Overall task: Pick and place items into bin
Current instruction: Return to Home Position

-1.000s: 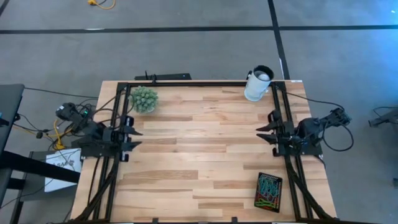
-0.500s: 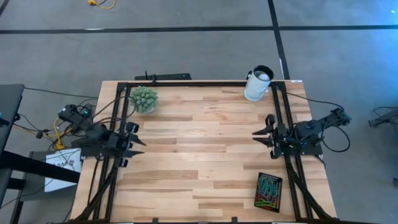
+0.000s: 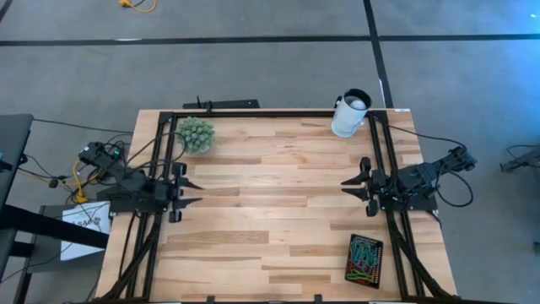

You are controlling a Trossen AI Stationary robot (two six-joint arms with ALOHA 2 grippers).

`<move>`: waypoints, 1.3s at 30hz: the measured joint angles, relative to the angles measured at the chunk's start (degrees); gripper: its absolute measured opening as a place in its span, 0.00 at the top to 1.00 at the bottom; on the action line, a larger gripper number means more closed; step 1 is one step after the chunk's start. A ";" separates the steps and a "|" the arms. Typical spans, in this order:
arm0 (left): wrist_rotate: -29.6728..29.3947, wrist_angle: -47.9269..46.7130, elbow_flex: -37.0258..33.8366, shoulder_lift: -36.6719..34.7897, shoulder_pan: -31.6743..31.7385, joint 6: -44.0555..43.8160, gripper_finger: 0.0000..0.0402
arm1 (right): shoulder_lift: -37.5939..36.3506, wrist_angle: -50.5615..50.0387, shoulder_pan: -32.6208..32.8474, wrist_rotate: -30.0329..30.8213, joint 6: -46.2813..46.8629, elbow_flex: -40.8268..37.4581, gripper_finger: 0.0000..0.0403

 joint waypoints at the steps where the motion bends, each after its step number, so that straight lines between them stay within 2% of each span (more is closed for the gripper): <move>1: -1.86 -0.64 0.00 0.00 0.00 -0.08 0.69 | 0.01 -0.11 0.00 0.00 0.08 0.00 0.79; 5: -9.13 -4.09 -0.04 0.01 0.00 -1.43 0.69 | 0.00 -0.83 0.00 0.00 0.23 0.00 0.79; 8: -11.67 -4.13 -0.04 0.09 0.00 -3.73 0.69 | 0.00 -0.83 0.00 -0.03 0.23 0.00 0.79; 39: -11.65 -4.20 -0.20 0.13 0.00 -2.66 0.69 | 0.00 -1.01 0.00 -0.22 0.26 0.00 0.79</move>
